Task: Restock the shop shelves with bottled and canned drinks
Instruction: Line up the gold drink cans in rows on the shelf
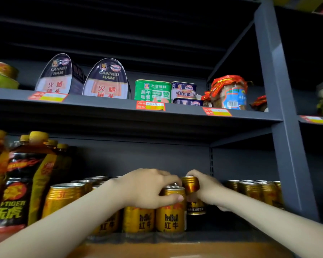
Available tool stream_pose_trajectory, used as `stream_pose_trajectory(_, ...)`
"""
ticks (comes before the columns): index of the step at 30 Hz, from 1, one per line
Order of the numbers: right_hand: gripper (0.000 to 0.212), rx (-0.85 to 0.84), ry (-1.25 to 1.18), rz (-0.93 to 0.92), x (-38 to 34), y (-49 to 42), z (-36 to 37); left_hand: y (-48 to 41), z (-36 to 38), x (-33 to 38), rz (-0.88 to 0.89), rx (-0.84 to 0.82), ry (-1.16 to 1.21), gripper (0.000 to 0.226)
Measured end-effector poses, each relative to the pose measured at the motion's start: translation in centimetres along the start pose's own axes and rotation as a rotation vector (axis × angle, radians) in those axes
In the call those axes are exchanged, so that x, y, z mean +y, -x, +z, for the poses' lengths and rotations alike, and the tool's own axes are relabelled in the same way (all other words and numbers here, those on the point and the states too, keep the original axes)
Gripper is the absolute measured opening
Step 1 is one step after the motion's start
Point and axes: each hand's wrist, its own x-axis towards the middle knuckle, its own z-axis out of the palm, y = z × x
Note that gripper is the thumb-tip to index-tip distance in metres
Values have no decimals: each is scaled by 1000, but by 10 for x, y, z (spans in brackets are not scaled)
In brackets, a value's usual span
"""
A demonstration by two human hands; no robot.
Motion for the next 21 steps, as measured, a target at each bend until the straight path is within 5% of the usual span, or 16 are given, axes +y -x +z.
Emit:
stream_pose_trajectory(9,65,-175,218,34,12,-7,-3,3,-3,5,3,24,-2,49)
stream_pose_trajectory(17,81,-97,475,-21,14,-5,-4,7,-7,8,-17,25,-72,55)
stream_pose_trajectory(21,75,87,591,-169,-4,18,-20,9,-10,15,-60,123,-139,68)
